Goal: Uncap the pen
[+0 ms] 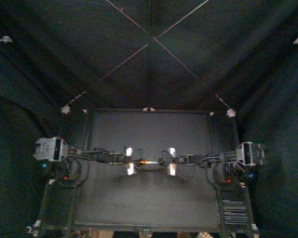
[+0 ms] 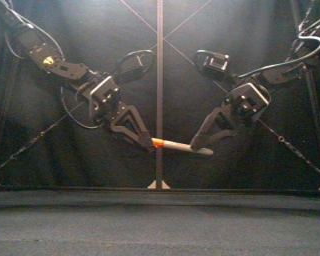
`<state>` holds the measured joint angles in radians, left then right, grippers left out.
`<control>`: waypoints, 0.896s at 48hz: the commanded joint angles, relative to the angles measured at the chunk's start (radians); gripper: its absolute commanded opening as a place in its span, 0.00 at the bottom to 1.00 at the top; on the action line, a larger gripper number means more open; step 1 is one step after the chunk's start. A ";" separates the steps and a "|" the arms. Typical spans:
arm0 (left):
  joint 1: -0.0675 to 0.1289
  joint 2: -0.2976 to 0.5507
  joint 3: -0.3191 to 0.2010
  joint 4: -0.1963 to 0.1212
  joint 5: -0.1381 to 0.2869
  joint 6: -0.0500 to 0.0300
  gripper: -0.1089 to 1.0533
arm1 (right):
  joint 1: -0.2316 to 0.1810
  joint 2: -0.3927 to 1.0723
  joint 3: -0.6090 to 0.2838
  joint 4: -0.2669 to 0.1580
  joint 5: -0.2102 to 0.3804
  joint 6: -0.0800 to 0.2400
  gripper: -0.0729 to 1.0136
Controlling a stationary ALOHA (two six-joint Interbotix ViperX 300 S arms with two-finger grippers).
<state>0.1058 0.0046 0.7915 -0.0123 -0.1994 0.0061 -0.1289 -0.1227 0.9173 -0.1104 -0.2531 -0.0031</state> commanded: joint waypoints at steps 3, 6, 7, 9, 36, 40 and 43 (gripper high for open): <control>0.017 -0.063 0.044 0.006 0.002 -0.0015 0.51 | -0.018 -0.060 0.035 0.003 0.002 0.002 0.49; 0.018 -0.084 0.067 0.006 -0.002 -0.0015 0.51 | -0.023 -0.075 0.049 0.005 -0.003 0.003 0.49; 0.020 -0.091 0.074 0.005 -0.002 -0.0015 0.51 | -0.025 -0.078 0.052 0.005 -0.003 0.003 0.49; 0.023 -0.106 0.087 0.006 -0.005 -0.0015 0.51 | -0.028 -0.087 0.058 0.006 -0.003 0.005 0.49; 0.029 -0.225 0.189 0.018 -0.012 0.0000 0.51 | -0.061 -0.170 0.129 0.003 -0.051 0.008 0.49; 0.032 -0.229 0.187 0.026 -0.011 0.0015 0.51 | -0.061 -0.170 0.132 0.006 -0.052 0.009 0.49; 0.032 -0.229 0.187 0.035 -0.011 0.0000 0.51 | -0.057 -0.170 0.133 0.009 -0.052 0.011 0.49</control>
<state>0.1335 -0.2148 0.9910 0.0138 -0.2025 0.0061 -0.1856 -0.2730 1.0569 -0.1074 -0.2961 0.0046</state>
